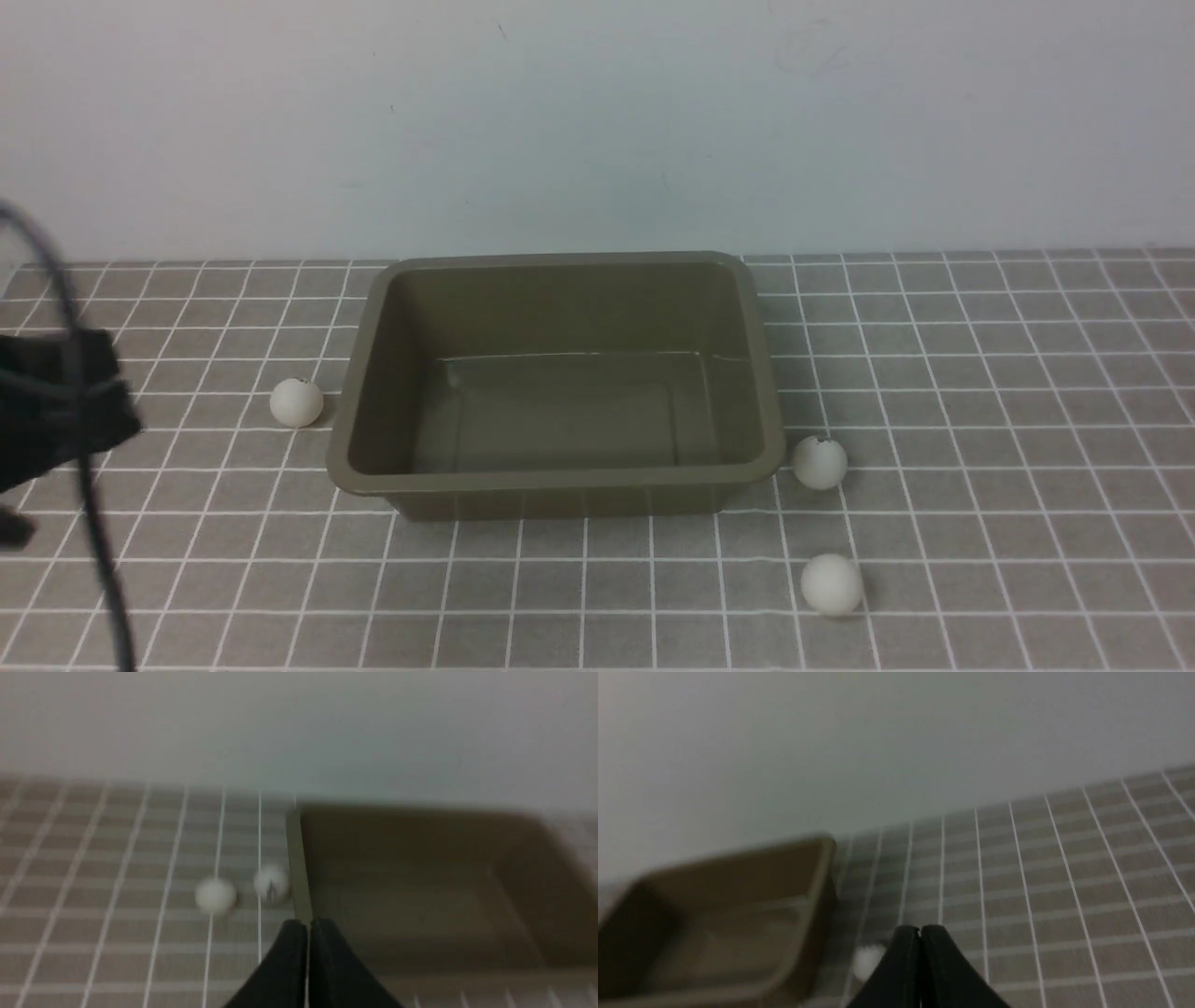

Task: Put the table tennis balls into the box on the grey coffee tablecloth.
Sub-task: 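Reach for and grasp a ping pong ball on the table beside the basket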

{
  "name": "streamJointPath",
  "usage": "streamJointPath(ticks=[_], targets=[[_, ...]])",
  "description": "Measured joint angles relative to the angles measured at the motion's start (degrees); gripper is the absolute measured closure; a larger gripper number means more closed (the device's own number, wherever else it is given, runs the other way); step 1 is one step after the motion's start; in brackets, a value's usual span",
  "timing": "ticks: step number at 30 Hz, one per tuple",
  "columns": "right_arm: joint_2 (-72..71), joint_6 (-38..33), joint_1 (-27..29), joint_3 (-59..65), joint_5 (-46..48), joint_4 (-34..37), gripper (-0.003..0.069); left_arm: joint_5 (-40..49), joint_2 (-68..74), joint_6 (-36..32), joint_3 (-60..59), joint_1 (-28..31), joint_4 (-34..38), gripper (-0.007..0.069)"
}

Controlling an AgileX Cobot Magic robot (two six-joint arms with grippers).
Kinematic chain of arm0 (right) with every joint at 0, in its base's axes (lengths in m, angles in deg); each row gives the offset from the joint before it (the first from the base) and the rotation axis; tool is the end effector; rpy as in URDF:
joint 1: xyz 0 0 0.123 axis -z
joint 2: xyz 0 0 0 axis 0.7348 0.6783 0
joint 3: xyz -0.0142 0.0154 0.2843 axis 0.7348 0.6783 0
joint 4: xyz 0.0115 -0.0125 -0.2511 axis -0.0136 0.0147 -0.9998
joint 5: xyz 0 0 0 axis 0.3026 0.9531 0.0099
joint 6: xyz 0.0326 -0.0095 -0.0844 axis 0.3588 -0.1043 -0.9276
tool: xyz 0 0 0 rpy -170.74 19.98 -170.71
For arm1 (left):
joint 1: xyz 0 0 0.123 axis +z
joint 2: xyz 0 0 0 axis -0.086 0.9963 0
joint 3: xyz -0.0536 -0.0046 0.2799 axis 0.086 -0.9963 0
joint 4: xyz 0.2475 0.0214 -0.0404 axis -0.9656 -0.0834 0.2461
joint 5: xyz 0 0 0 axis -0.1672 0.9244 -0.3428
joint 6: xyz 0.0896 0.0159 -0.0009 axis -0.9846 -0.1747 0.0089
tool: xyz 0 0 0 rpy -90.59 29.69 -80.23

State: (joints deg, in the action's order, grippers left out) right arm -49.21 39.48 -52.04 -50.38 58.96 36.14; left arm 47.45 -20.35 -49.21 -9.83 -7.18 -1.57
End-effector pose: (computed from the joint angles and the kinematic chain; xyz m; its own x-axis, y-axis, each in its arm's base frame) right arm 0.0956 0.0139 0.3096 -0.4797 0.2916 -0.8276 0.0188 0.9464 0.3226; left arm 0.1763 -0.0230 0.3208 -0.5928 -0.1022 -0.7988 0.1093 0.9725 -0.2055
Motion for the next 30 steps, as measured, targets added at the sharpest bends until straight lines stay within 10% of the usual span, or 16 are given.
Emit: streamJointPath(ticks=[5, 19, 30], targets=[[15.9, -10.0, 0.0, -11.2, 15.0, 1.2, 0.0673, 16.3, 21.2, -3.6, 12.5, 0.0, -1.5, 0.0629], [21.3, -22.5, 0.0, -13.1, 17.7, 17.2, 0.0673, 19.2, 53.5, -1.7, 36.8, 0.0, -10.0, 0.0614], [21.3, -23.8, 0.0, -13.1, 17.6, 19.1, 0.0673, 17.1, 65.8, 0.3, 44.7, 0.0, -18.8, 0.0219]])
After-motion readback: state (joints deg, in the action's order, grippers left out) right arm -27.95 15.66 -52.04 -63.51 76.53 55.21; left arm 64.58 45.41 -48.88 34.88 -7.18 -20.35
